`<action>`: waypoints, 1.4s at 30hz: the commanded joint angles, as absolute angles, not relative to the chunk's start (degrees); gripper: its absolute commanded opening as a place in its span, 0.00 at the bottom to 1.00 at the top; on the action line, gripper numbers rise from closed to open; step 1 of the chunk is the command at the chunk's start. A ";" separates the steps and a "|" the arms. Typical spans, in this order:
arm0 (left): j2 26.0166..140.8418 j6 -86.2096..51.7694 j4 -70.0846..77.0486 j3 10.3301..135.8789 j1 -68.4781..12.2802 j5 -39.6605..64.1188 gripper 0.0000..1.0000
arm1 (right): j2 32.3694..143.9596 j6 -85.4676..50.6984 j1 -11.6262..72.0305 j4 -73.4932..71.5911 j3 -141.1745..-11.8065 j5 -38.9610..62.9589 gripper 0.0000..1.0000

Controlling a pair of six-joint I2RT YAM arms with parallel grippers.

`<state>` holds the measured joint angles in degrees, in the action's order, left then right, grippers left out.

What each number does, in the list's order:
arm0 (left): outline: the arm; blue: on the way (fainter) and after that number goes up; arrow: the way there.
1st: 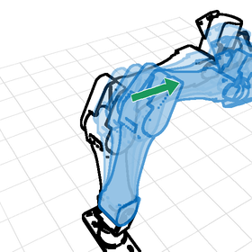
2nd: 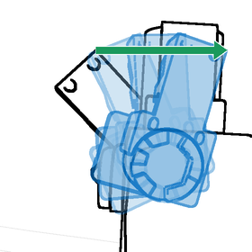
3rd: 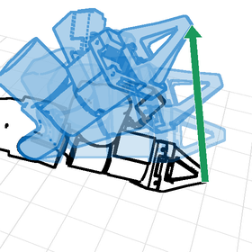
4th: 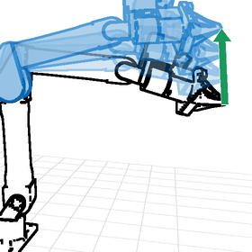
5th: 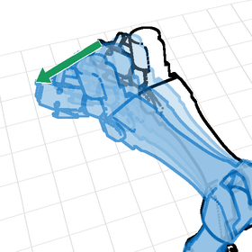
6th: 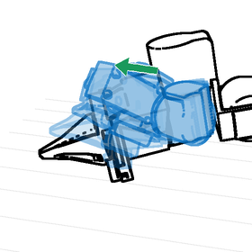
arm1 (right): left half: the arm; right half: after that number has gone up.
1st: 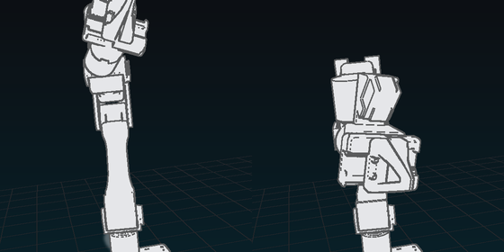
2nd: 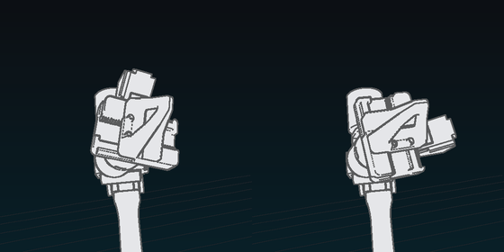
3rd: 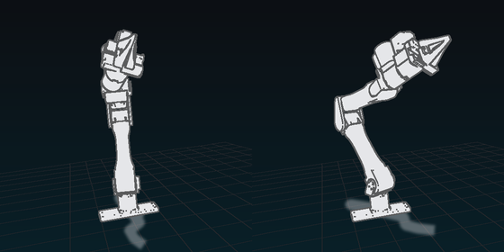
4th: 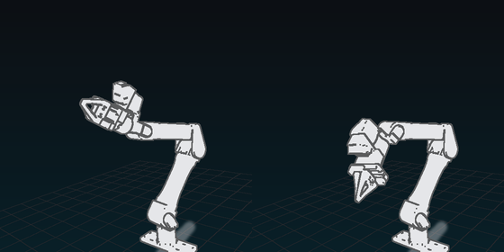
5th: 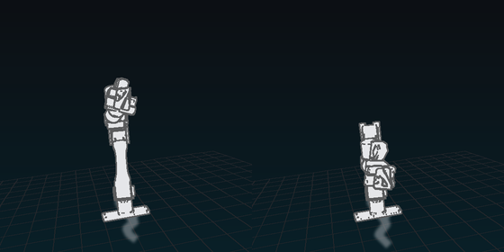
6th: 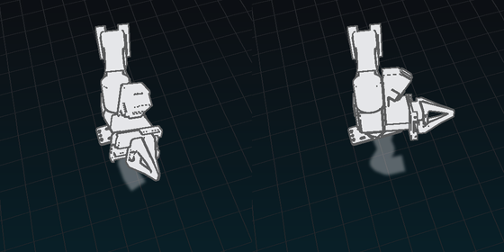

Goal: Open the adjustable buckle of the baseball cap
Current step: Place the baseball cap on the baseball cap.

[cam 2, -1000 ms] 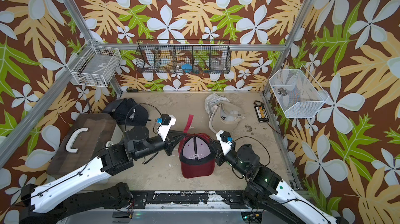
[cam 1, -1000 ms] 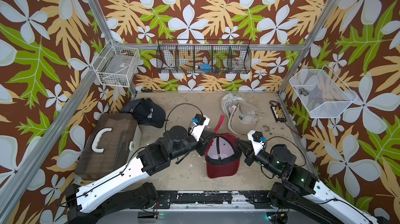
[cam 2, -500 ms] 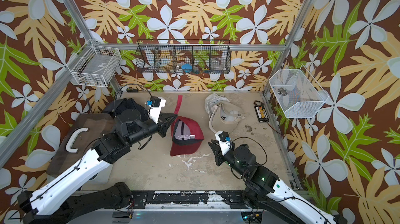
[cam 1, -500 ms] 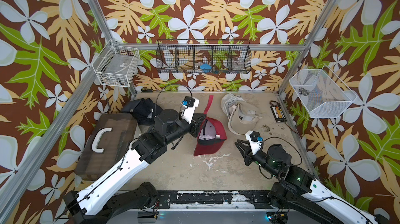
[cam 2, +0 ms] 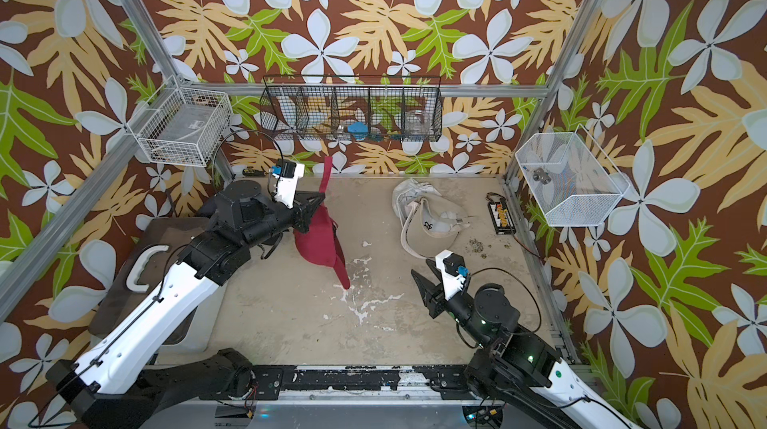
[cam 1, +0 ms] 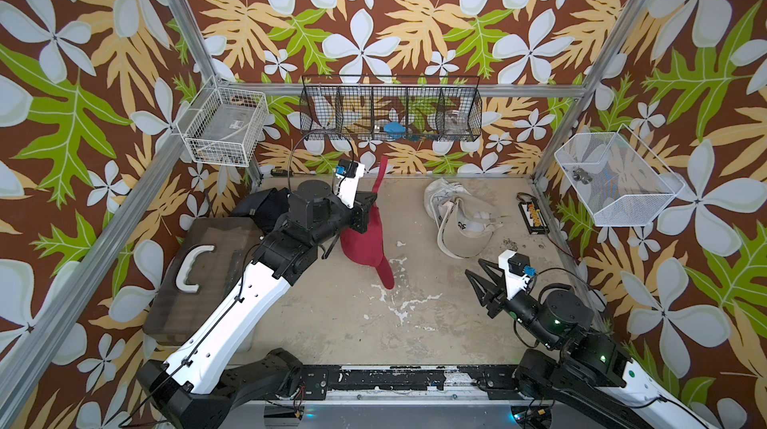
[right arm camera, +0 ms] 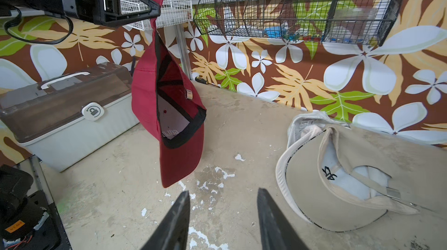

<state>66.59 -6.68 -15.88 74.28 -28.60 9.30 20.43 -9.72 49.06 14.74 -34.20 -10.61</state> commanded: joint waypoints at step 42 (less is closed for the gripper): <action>81.88 -12.93 -9.15 78.60 0.42 6.24 0.00 | 15.08 -9.23 49.09 16.34 -32.82 -11.73 0.49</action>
